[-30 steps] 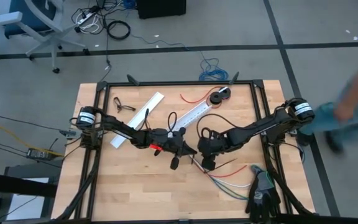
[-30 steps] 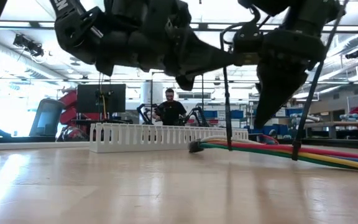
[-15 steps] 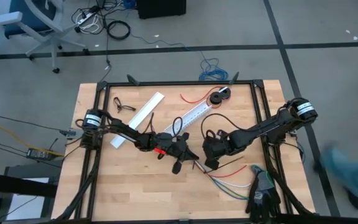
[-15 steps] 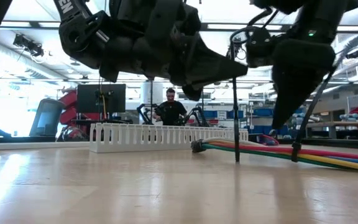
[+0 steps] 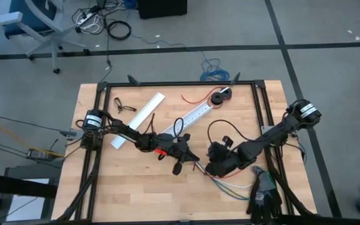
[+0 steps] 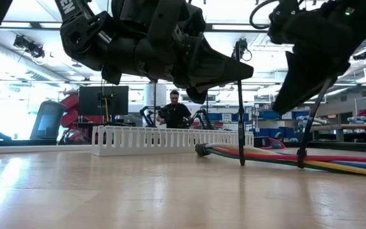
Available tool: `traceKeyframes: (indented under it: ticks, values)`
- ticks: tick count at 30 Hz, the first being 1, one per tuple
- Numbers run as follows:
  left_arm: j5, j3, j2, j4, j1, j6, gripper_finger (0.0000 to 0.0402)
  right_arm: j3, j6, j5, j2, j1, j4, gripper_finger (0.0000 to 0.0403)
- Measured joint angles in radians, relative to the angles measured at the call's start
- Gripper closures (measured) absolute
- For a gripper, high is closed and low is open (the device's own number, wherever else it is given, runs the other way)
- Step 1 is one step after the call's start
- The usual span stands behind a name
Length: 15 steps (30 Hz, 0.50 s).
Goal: Ziptie cables
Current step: Wrap the cables together using the black zip tie
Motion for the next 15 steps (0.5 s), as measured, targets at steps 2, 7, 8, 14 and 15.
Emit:
traceKeyframes:
  ticks: [2,7,8,14,15]
  values:
    - [0.000,0.000,0.000,0.000,0.000,0.000,0.0401,-0.011,-0.014,0.025,0.004,0.003,0.062,0.0291]
    - [0.000,0.000,0.000,0.003,0.000,0.001,0.0401,-0.045,-0.018,0.120,0.009,0.020,0.179,0.0291]
    - [0.000,0.000,0.000,0.003,0.000,0.001,0.0401,-0.058,-0.019,0.128,0.009,0.021,0.208,0.0291]
    - [0.000,0.000,0.000,0.002,0.002,0.007,0.0401,-0.127,-0.037,0.128,0.010,0.027,0.384,0.0291]
    - [0.000,0.000,0.000,0.003,0.004,0.008,0.0401,-0.134,-0.046,0.129,0.010,0.028,0.409,0.0291]
